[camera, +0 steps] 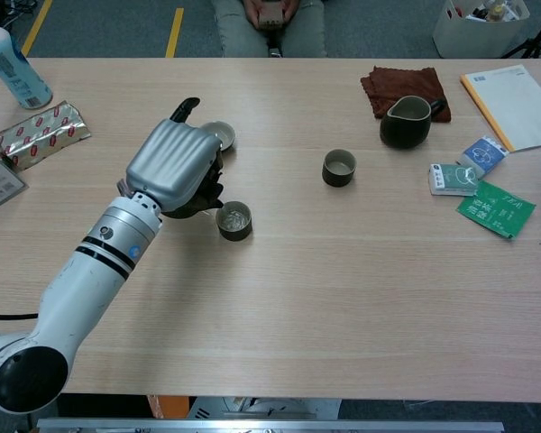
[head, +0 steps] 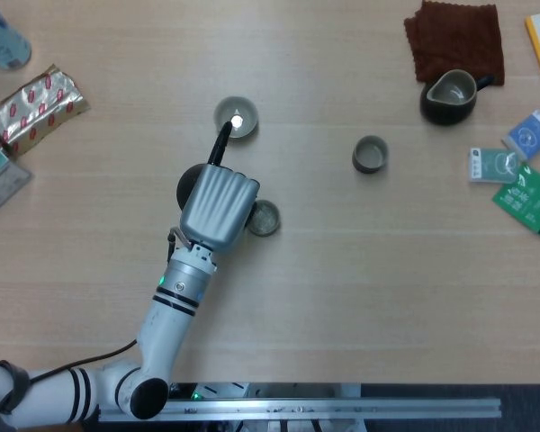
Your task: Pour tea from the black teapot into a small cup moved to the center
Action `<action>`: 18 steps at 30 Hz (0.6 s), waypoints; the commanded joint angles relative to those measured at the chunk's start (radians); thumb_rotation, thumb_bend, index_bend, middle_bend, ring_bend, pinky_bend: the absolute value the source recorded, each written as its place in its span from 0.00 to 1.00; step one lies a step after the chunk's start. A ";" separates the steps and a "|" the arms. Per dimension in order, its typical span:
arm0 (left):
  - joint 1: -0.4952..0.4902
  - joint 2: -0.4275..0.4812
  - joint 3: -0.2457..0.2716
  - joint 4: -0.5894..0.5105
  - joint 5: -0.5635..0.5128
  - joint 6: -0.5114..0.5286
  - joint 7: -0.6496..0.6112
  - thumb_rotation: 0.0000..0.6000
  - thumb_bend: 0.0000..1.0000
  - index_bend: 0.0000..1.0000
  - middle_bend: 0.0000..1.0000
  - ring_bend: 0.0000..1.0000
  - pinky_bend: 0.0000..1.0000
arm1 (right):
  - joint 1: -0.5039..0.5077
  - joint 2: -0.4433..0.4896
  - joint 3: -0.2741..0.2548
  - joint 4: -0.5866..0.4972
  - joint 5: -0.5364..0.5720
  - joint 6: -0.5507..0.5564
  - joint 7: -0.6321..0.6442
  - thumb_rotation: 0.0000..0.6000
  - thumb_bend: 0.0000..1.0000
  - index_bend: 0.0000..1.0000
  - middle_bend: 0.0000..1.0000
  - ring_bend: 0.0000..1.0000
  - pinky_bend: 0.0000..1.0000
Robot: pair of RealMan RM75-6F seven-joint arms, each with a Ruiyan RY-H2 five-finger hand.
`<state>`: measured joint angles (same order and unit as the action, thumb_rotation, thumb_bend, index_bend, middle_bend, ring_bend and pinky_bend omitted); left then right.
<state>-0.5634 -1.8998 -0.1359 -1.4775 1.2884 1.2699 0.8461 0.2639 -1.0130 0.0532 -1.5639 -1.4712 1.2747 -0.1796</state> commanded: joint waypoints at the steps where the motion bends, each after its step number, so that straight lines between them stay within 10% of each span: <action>1: 0.002 0.007 -0.014 -0.012 -0.022 -0.013 -0.033 1.00 0.33 0.92 0.97 0.79 0.05 | 0.001 0.000 0.002 -0.002 0.003 -0.002 -0.002 1.00 0.20 0.18 0.16 0.00 0.07; 18: 0.046 0.128 -0.074 -0.081 -0.056 -0.020 -0.346 1.00 0.33 0.91 0.96 0.77 0.05 | 0.009 0.003 0.011 -0.031 0.020 -0.016 -0.016 1.00 0.20 0.18 0.16 0.00 0.07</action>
<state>-0.5324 -1.8065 -0.1975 -1.5335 1.2467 1.2560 0.5516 0.2733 -1.0102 0.0649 -1.5940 -1.4503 1.2587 -0.1963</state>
